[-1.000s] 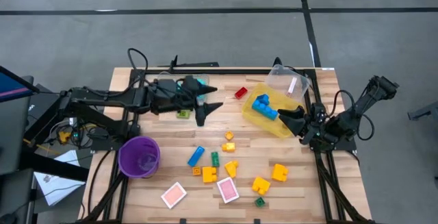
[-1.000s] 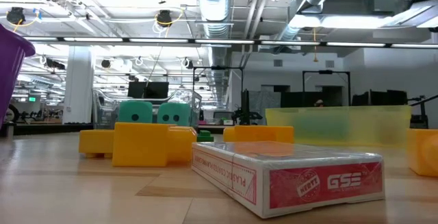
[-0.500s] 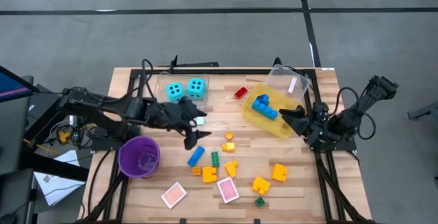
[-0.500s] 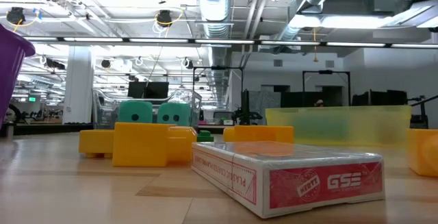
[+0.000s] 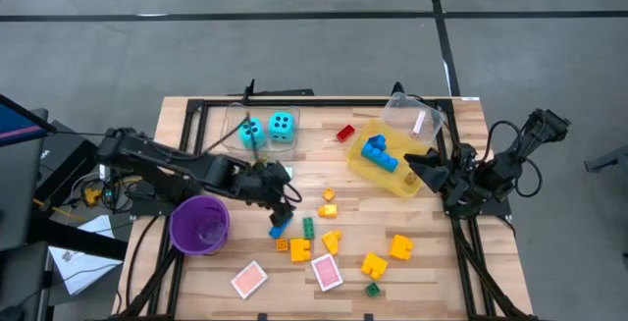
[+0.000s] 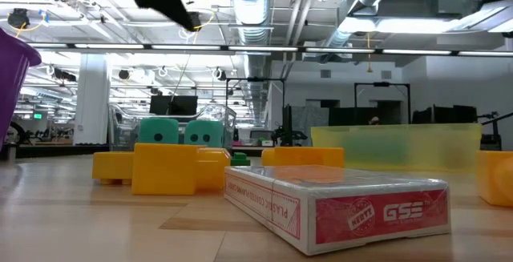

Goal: Pick & Place Toys
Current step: Put the blue game piece into the yellow bin

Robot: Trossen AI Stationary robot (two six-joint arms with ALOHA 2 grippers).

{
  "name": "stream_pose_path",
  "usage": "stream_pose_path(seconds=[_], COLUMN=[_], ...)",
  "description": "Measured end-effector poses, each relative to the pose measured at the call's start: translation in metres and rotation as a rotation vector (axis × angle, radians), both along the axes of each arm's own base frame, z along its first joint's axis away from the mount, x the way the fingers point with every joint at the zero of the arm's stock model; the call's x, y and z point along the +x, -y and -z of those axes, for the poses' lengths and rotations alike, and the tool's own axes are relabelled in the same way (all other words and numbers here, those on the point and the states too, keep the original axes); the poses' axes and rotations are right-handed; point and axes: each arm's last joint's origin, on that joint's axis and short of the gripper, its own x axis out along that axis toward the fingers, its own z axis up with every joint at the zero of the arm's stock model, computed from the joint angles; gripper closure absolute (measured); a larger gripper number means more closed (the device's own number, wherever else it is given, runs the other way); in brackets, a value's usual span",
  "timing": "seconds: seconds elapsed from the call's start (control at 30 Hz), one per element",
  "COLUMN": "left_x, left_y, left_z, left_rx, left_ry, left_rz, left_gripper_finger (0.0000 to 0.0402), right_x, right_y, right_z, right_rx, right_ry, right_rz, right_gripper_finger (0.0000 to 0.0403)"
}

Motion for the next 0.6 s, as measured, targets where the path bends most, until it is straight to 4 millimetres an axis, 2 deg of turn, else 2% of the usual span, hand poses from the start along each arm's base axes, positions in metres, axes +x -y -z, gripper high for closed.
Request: stream_pose_path(seconds=[0.33,0.6], left_x=[0.021,0.039], left_y=[0.001,-0.001], left_z=[0.064,0.101], left_rx=[-0.243,-0.286], left_ry=[-0.359,-0.472], left_rz=[-0.241,-0.305], left_gripper_finger=[0.0037,0.0043], right_x=[0.000,-0.005], right_y=[-0.001,0.002], right_z=[0.000,-0.004], right_rx=[-0.011,-0.024], right_ry=[0.010,0.036], right_rz=[-0.025,-0.039], right_gripper_finger=[0.0196,0.0196])
